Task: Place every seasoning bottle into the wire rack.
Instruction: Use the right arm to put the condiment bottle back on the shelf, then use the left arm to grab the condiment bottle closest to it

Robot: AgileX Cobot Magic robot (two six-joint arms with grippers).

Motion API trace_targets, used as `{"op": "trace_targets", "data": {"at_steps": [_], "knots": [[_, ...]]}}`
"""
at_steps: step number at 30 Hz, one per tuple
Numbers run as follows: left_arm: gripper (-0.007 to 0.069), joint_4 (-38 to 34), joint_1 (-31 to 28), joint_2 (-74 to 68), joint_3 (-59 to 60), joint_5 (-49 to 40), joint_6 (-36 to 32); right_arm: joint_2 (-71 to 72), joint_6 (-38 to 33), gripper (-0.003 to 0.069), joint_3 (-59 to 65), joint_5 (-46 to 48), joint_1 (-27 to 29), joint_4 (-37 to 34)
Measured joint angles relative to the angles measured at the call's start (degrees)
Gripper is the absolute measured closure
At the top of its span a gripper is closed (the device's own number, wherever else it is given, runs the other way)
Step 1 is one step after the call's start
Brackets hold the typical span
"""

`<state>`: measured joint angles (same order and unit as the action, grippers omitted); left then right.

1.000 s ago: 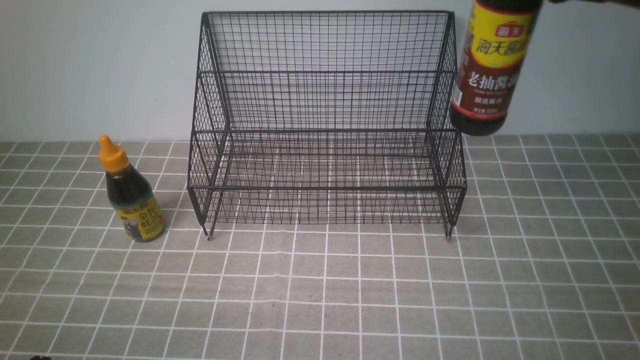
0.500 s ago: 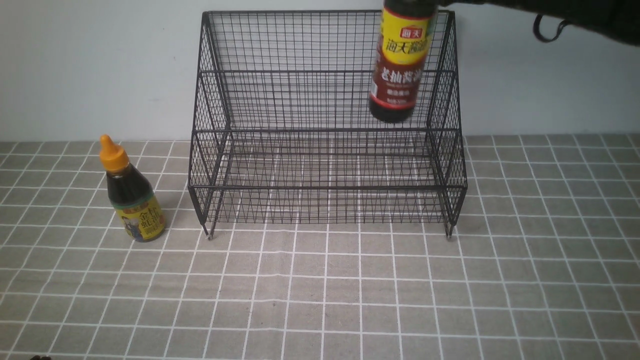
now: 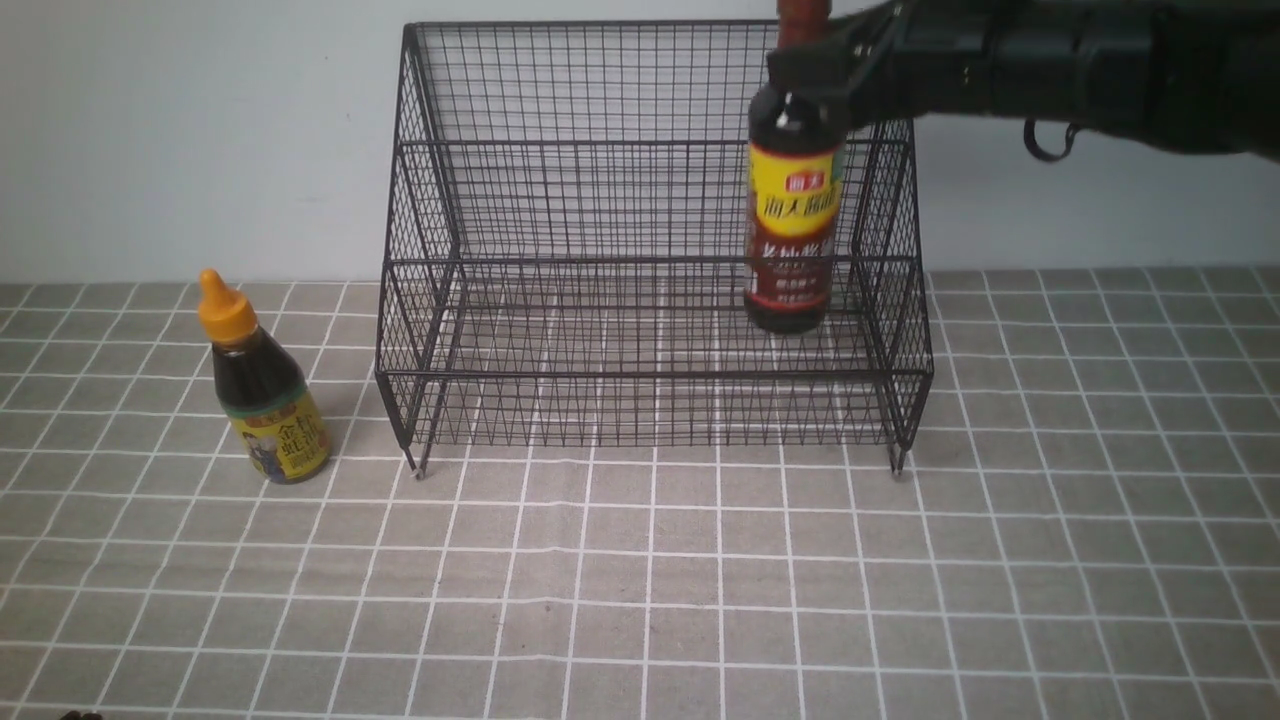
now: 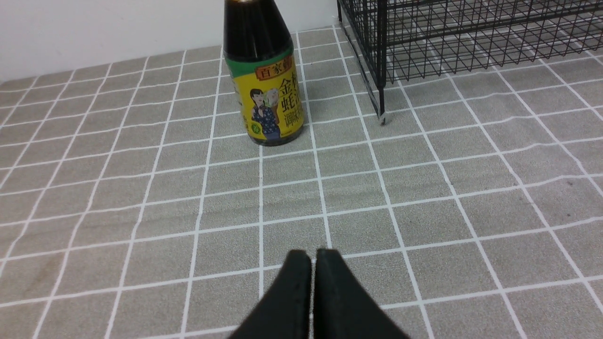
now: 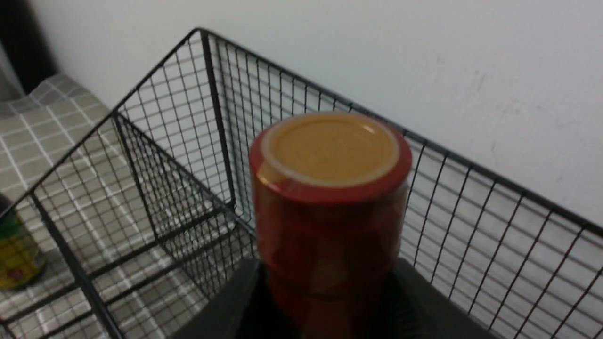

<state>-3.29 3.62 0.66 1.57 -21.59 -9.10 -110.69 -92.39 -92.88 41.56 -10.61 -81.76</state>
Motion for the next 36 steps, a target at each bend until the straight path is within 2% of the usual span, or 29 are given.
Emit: {"op": "trace_targets", "data": {"at_steps": [4, 9, 14, 21, 26, 31, 32, 33, 34, 36], "knots": [[0.0631, 0.0, 0.0, 0.0, 0.0, 0.0, 0.0, 0.0, 5.27, 0.0366, 0.0, 2.44, 0.0, 9.81], [0.0631, 0.0, 0.0, 0.0, 0.0, 0.0, 0.0, 0.06, 9.85, 0.0366, -0.57, 2.5, 0.0, 14.11], [0.0631, 0.0, 0.0, 0.0, 0.0, 0.0, -0.06, 0.06, 11.92, 0.0361, -0.88, 2.58, 0.0, 15.65], [0.0631, 0.0, 0.0, 0.0, 0.0, 0.0, -0.12, 0.52, 12.16, 0.0276, -0.99, 3.64, 0.0, 16.33], [0.0631, -0.49, 0.0, 0.0, 0.07, 0.95, 0.0, 1.88, 13.8, 0.0249, -1.06, 3.28, 0.0, 16.82], [0.0631, -7.89, 0.0, 0.0, 0.18, 6.94, 3.63, 4.11, 16.51, 0.0248, -1.06, 3.33, 0.08, 18.92], [0.0631, -12.83, 0.0, 0.0, 0.18, 10.15, 5.85, 5.27, 18.77, 0.0248, -1.06, 4.19, 0.34, 21.05], [0.0631, -14.04, 0.0, 0.0, 0.18, 10.96, 6.1, 5.94, 20.1, 0.025, -1.06, 4.79, 0.52, 22.33], [0.0631, -18.66, 0.0, 0.0, 0.18, 14.21, 7.31, 7.66, 24.42, 0.0261, -1.06, 6.58, 1.24, 25.92], [0.0631, -22.99, 0.0, 0.0, 0.18, 19.47, 8.01, 10.49, 33.28, 0.0298, -1.06, 9.51, 2.85, 32.11]]}}
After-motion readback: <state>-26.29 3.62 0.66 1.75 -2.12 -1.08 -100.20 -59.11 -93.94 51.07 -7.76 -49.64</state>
